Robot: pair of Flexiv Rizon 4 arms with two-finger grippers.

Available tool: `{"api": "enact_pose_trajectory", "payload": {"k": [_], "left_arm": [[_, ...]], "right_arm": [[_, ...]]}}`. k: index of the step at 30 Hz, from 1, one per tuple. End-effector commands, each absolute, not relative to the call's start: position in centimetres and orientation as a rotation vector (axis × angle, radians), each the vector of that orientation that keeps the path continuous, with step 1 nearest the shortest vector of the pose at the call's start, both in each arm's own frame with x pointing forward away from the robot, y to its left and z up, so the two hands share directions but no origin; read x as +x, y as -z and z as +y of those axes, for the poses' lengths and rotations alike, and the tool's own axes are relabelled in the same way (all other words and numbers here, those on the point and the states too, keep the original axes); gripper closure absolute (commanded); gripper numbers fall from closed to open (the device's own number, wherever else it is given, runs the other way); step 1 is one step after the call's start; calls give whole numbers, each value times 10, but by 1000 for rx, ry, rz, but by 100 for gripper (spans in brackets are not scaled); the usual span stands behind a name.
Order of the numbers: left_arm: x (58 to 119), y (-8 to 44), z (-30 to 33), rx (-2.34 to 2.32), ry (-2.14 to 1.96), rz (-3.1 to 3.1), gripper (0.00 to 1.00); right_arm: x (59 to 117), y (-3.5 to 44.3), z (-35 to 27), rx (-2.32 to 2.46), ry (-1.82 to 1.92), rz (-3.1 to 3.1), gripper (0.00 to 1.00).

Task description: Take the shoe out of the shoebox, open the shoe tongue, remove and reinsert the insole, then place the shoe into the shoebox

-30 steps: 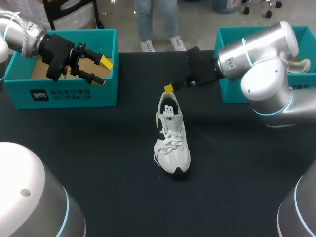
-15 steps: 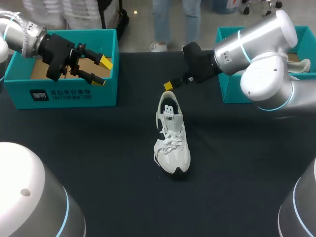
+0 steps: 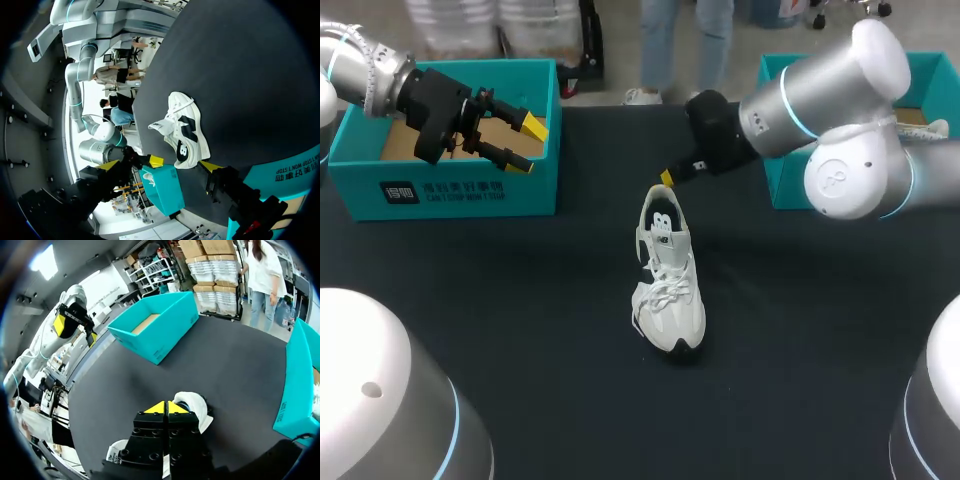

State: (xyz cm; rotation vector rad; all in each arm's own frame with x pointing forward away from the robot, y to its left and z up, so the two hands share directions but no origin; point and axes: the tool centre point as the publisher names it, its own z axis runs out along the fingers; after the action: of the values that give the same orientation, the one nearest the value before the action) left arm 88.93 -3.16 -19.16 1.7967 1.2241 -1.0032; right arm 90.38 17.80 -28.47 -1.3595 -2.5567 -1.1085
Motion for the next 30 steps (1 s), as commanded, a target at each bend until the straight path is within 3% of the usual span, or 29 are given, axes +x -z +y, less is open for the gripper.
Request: {"api": "enact_pose_trajectory", "payload": {"k": [1,30], "left_arm": [[890,192,-31,1801,1003,1223,0],[890,192,-31,1801,1003,1223,0]], "right_arm": [[903,277,181,-1454,1019,-2635,100],[872,308,168,-1722,764,-2604,100]]}}
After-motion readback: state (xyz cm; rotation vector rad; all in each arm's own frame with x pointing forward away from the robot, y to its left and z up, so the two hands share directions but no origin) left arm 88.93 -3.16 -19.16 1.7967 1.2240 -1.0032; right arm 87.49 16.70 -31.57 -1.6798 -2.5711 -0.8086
